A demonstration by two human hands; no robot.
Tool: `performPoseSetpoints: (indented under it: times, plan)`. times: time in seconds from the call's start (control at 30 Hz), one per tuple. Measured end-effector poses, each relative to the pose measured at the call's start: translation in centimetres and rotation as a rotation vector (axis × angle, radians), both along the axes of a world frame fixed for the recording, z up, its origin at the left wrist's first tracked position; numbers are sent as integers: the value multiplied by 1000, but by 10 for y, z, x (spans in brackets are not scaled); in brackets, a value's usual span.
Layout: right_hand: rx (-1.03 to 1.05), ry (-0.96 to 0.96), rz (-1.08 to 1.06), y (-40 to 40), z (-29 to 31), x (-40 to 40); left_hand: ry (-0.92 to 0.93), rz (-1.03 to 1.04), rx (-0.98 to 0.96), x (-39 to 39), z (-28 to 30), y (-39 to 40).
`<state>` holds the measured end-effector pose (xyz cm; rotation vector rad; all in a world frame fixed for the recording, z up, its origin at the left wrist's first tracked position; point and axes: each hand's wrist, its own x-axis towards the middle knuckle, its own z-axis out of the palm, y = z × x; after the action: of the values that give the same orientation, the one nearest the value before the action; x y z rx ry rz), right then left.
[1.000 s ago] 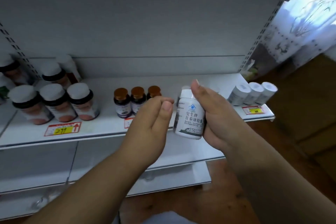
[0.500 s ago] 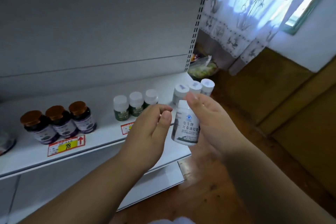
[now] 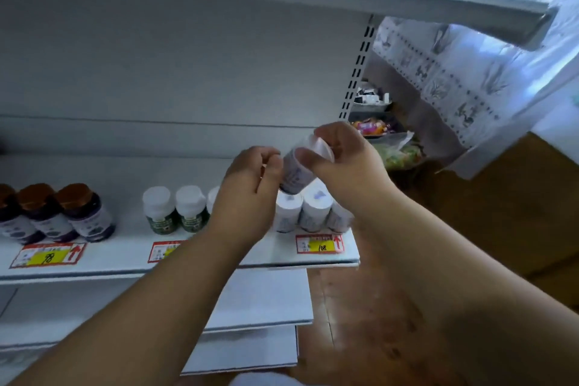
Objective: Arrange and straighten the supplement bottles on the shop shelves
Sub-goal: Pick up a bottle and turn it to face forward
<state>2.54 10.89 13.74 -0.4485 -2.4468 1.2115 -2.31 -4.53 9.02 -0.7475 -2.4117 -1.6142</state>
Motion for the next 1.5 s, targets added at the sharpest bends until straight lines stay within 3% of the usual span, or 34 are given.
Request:
performPoseSetpoints:
  times: [0.13,0.3,0.83,1.33,1.5]
  plan:
    - [120,-14,103,23,-8,-45,-98,173,-200,-40,13,19]
    - [190,-85,194,44,-29,-79,-102,192,-343,-72,12,26]
    - [396,-470,336,19,-63,-112,-160,239,-326,-74,-8,27]
    - [466,-462,259,10,-62,-105,-132,167,-352,-69,-2,16]
    - [500,-291,236,-7,-50,-95,-106,190,-398,-67,2,-3]
